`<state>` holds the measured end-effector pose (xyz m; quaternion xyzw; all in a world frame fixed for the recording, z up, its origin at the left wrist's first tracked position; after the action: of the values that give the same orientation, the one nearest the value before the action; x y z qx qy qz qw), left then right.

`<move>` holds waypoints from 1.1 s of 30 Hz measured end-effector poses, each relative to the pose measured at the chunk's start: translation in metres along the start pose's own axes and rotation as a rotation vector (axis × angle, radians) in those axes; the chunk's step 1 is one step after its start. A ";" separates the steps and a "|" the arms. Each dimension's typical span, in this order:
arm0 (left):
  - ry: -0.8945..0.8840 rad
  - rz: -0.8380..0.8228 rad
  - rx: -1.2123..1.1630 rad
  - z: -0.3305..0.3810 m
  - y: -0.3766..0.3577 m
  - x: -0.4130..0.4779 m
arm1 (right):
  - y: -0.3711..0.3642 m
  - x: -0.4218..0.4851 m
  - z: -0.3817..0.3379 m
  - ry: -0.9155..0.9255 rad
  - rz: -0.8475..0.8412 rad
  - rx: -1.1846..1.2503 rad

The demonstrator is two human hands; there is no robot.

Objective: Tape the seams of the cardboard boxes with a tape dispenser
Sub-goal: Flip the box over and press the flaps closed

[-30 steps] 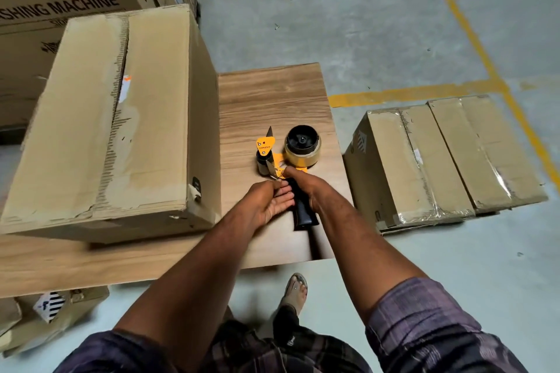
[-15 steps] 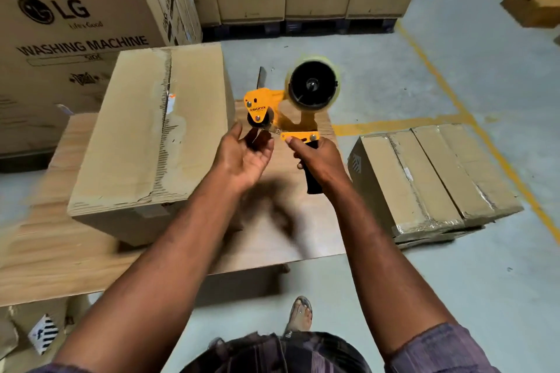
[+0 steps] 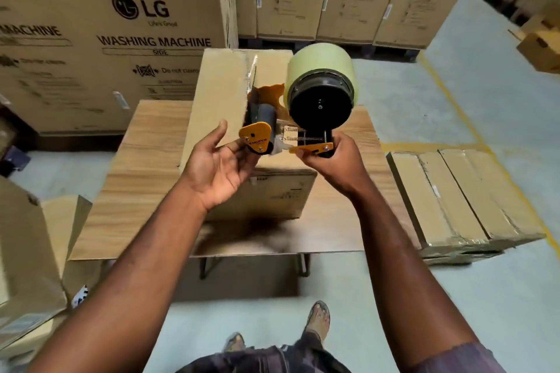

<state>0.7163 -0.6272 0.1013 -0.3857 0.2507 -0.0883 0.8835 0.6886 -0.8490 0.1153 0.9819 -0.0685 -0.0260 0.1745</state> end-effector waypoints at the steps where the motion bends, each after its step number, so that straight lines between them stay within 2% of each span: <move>1: -0.017 0.038 0.033 0.004 0.008 -0.005 | -0.009 -0.003 0.000 0.000 -0.010 -0.022; 4: -0.071 0.212 0.116 0.009 0.031 -0.016 | -0.035 -0.011 -0.001 0.019 -0.042 -0.103; 7: -0.058 0.290 0.136 0.013 0.058 -0.019 | -0.055 -0.017 -0.006 0.034 -0.034 -0.157; 10: -0.042 0.265 0.125 0.022 0.080 -0.022 | -0.068 -0.021 -0.013 0.039 -0.032 -0.220; 16: -0.098 0.226 0.290 0.030 0.102 -0.024 | -0.085 -0.016 -0.022 0.067 -0.067 -0.330; 19: -0.111 0.219 0.258 0.031 0.110 -0.024 | -0.093 -0.015 -0.023 0.069 -0.081 -0.334; 25: -0.237 0.362 0.397 0.041 0.131 -0.023 | -0.102 -0.006 -0.024 0.074 -0.096 -0.422; 29: -0.309 0.396 0.614 0.051 0.139 -0.023 | -0.105 0.003 -0.026 0.069 -0.143 -0.486; 33: -0.353 0.413 0.677 0.063 0.155 -0.019 | -0.101 0.014 -0.029 0.067 -0.160 -0.523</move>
<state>0.7263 -0.4735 0.0327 -0.0253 0.1246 0.0806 0.9886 0.7174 -0.7469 0.1072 0.9061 0.0242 -0.0238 0.4218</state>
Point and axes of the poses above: each hand's wrist, its own x-axis towards the middle knuckle, its own y-axis out of the back of the hand, z = x × y, the point moved 4 cm from there along x, towards the middle knuckle, and after that the axes turned 6 degrees about -y, right-handed, at the moved point
